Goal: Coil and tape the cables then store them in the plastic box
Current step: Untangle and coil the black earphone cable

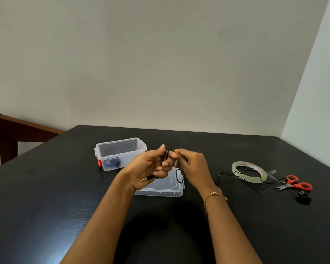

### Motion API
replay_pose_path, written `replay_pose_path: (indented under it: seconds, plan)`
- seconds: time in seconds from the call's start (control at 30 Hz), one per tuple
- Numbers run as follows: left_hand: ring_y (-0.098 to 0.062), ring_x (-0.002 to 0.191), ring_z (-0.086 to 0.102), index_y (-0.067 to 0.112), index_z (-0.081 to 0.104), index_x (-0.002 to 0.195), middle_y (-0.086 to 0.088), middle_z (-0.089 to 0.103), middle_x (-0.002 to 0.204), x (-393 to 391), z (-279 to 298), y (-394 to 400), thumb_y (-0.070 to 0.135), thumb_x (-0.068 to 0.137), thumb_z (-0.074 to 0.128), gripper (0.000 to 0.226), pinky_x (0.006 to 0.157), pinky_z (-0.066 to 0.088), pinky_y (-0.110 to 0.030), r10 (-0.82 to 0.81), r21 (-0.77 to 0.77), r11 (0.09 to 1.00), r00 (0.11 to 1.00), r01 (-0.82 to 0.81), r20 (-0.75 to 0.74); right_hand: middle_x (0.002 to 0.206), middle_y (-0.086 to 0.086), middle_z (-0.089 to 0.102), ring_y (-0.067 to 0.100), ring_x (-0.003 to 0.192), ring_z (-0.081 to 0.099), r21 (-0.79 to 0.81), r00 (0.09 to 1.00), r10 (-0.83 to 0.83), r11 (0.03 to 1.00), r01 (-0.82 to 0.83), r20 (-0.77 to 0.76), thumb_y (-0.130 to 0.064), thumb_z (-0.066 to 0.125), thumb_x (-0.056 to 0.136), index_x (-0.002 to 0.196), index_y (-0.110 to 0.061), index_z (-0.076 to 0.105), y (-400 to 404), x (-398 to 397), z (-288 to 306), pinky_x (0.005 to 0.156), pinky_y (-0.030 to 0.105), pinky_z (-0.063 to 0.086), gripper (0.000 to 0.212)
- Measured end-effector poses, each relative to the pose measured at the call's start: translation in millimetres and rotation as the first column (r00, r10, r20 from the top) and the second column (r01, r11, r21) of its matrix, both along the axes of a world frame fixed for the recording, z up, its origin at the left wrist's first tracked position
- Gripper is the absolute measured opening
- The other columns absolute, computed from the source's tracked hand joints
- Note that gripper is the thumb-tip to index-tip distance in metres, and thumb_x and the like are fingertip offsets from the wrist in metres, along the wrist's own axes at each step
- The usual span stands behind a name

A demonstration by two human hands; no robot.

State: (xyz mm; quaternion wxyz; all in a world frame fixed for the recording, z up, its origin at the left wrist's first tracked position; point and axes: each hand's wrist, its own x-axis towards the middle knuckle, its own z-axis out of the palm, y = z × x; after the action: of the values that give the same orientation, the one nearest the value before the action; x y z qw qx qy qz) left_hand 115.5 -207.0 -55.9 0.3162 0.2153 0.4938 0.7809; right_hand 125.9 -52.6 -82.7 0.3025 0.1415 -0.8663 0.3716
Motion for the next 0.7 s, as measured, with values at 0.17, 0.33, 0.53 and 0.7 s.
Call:
replay_pose_path:
  seconds: [0.17,0.33,0.53,0.7]
  plan:
    - [-0.005,0.046,0.043,0.006,0.068,0.077,0.0,0.049,0.058,1.1,3.8,3.6,0.02,0.085,0.043,0.03,0.041,0.038,-0.012,0.092,0.303,0.945,0.989,-0.125,0.119,0.066,0.0,0.058,0.003,0.054,0.049,0.075,0.988,-0.008,0.997,-0.003,0.152,-0.027,0.047,0.094,0.087,-0.008,0.065,-7.6,-0.3,0.4,0.059,0.016,0.041,0.027]
    - [-0.011,0.058,0.066,0.007,0.058,0.097,-0.003,0.067,0.068,-3.1,5.4,8.2,0.002,0.097,0.034,0.025,0.063,0.057,-0.021,0.376,0.3,0.868,0.918,-0.395,0.122,0.073,0.004,0.064,0.004,0.055,0.051,0.161,0.937,0.005,0.985,-0.065,0.35,-0.027,0.045,0.096,0.097,-0.012,0.065,-13.7,-0.2,-1.2,0.066,0.018,0.044,0.025]
    - [-0.02,0.094,0.065,0.01,0.054,0.09,-0.007,0.067,0.092,-12.5,-9.0,12.8,-0.004,0.097,0.03,0.029,0.082,0.054,-0.023,0.591,0.175,0.806,0.786,-0.566,-0.178,0.084,0.006,0.069,0.01,0.067,0.06,0.303,0.928,0.019,0.942,-0.141,0.373,-0.031,0.051,0.092,0.105,-0.015,0.067,-18.1,8.4,7.4,0.074,0.024,0.05,0.026]
    - [-0.009,0.087,0.062,0.008,0.054,0.092,0.001,0.064,0.088,-18.4,-22.6,18.6,-0.005,0.096,0.031,0.026,0.082,0.053,-0.018,0.511,-0.084,0.724,0.615,-0.685,-0.6,0.099,0.007,0.069,0.017,0.087,0.062,0.392,0.972,-0.026,0.918,-0.07,0.234,-0.03,0.053,0.091,0.105,-0.014,0.068,-17.6,12.1,11.7,0.083,0.029,0.05,0.026]
